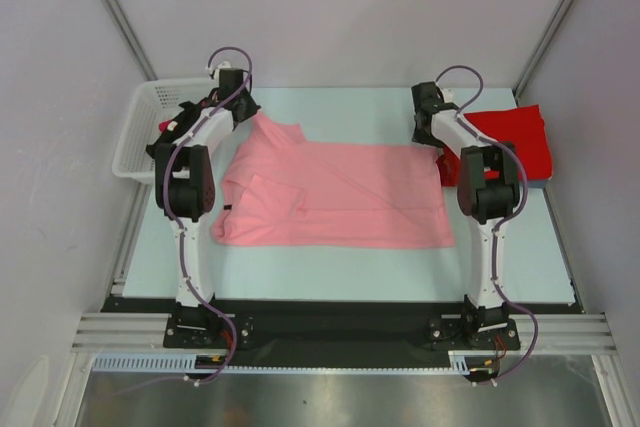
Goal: Fold and stack the t-shirts
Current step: Fold the tshirt
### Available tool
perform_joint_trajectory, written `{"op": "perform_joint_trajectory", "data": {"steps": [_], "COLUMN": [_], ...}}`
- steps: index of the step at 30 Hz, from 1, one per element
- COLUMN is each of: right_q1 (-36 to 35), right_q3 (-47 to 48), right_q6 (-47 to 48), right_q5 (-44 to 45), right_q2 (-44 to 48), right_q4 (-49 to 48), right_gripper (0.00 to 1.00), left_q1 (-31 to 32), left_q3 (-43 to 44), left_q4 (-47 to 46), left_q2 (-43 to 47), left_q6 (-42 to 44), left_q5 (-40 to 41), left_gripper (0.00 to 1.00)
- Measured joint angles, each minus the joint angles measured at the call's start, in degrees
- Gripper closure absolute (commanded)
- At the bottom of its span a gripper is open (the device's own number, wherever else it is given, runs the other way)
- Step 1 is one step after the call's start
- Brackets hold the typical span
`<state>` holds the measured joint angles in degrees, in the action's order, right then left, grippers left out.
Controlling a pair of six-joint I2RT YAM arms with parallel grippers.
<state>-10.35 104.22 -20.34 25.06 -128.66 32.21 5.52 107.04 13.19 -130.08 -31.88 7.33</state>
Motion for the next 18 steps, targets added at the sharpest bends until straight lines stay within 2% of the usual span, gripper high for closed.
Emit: {"op": "perform_joint_trajectory", "data": {"steps": [6, 9, 10, 13, 16, 18], "right_q1": [0.46, 0.81, 0.87, 1.16, 1.16, 1.14], "right_q3": [0.79, 1.97, 2.14, 2.19, 2.38, 2.51], "right_q6": [-0.15, -0.04, 0.07, 0.11, 0.68, 0.87], "right_q5": [-0.48, -0.96, -1.07, -1.16, -1.11, -1.09], "right_q2": [-3.06, -3.91, -4.0, -4.04, -4.04, -4.04], "right_q4": [-0.35, -0.33, -0.39, -0.17, 0.22, 0.46], "right_gripper": [0.55, 0.71, 0.81, 0.86, 1.0, 1.0], "left_q1": [0.0, 0.0, 0.0, 0.0, 0.0, 0.0], "left_q3": [0.37, 0.44, 0.44, 0.44, 0.42, 0.11], "left_q4": [-0.09, -0.22, -0.22, -0.22, -0.22, -0.5], "left_q2": [-0.07, -0.09, -0.09, -0.11, -0.09, -0.09], "left_q6": [-0.02, -0.11, -0.11, -0.11, -0.11, -0.11], "left_q5": [0.0, 0.04, 0.02, 0.02, 0.02, 0.02], "left_gripper": [1.0, 1.0, 1.0, 1.0, 1.0, 1.0]}}
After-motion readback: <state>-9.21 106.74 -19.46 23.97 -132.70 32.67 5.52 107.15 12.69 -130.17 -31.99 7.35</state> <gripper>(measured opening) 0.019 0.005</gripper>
